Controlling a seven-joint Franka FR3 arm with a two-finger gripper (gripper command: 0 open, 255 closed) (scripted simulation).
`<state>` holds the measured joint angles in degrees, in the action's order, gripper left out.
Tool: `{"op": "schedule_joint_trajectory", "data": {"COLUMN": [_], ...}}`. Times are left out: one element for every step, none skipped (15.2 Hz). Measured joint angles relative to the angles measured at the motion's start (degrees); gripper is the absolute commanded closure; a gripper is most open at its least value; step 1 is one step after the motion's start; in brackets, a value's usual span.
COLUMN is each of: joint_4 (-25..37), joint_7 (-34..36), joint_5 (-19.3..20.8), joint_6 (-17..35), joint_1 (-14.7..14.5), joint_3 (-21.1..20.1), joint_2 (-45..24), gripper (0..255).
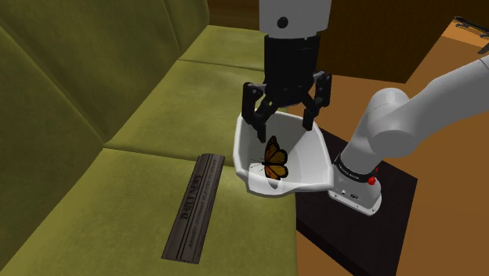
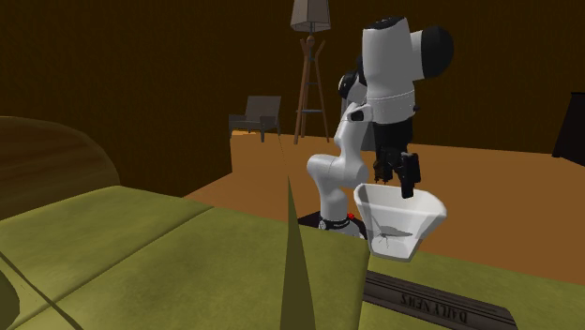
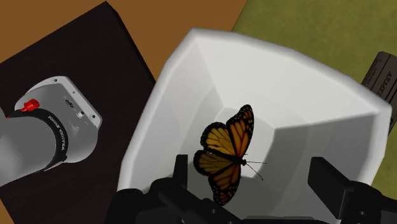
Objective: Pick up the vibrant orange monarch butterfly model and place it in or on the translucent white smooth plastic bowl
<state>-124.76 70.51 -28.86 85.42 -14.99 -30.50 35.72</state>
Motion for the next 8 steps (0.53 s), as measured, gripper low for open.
{"op": "schedule_joint_trajectory", "data": {"joint_4": [0.00,0.81,2.70,4.18,6.52,7.38,7.97,8.20], "joint_7": [0.00,0.11,0.33,0.34,0.85,0.77,0.88,0.93], "joint_5": [0.00,0.18,0.68,1.10,1.50,1.78,1.89,1.92], "joint_6": [0.00,-0.76,-1.82,-2.96,-4.39,-5.13,-5.56,-5.77], "joint_1": [0.00,0.05,0.39,0.61,0.87,1.01,1.07,1.08], "joint_3": [0.00,0.28,0.54,1.04,1.24,1.63,1.73,1.78], "joint_2": [0.00,-0.07,-0.94,-1.39,-2.28,-2.49,-2.67,-2.70], "gripper": [0,0,0,0,0,0,0,0]}}
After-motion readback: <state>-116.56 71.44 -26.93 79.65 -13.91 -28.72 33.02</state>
